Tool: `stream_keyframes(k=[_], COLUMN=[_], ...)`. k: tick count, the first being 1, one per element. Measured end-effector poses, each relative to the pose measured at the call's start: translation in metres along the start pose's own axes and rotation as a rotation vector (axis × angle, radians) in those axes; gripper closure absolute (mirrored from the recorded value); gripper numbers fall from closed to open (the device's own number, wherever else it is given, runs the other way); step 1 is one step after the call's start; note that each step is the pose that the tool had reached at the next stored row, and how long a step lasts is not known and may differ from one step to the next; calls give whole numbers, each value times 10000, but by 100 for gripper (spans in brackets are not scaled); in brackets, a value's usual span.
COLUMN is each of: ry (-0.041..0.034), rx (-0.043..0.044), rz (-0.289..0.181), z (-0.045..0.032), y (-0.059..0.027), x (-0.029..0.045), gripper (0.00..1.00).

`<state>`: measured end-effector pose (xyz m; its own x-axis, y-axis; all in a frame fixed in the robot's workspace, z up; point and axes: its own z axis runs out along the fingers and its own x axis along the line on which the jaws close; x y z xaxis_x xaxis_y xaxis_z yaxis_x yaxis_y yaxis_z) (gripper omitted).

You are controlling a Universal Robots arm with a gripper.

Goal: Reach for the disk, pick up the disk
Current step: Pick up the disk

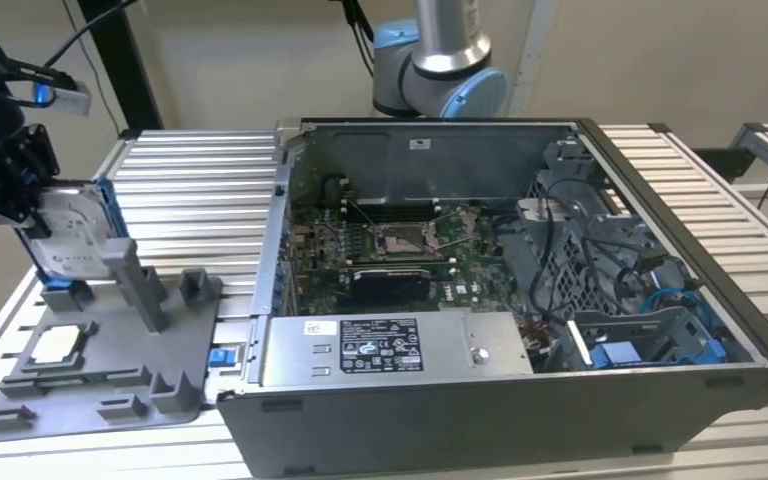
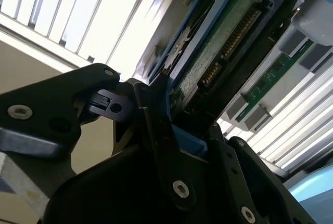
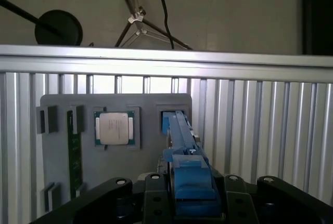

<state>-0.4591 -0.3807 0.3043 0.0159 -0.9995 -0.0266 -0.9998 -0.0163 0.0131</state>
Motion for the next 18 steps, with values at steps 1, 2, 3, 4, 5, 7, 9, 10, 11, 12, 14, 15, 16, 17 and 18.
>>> stream_keyframes(k=[1,2,3,4,5,7,9,10,11,12,14,15,16,17,18], ry=[1,1,0,0,0,1,0,0,1,0,0,0,0,0,1], rx=[-1,-1,-1,0,1,-2,0,0,-2,0,-1,0,2,6,19], rz=[-1,-1,-1,-2,-1,-1,-1,-1,-1,-1,-1,-1,-2,-2,-1], z=[-15,-27,-39,-54,-76,-147,-229,-265,-298,-322,-360,-374,-384,-391,-396], y=[0,0,0,1,1,2,4,4,5,5,5,6,8,12,19], x=[0,-1,-1,-2,-2,-4,-7,-8,-8,-9,-10,-10,-10,-10,-11], gripper=[100,100,100,100,100,100,100,100,100,100,100,100,100,100,100])
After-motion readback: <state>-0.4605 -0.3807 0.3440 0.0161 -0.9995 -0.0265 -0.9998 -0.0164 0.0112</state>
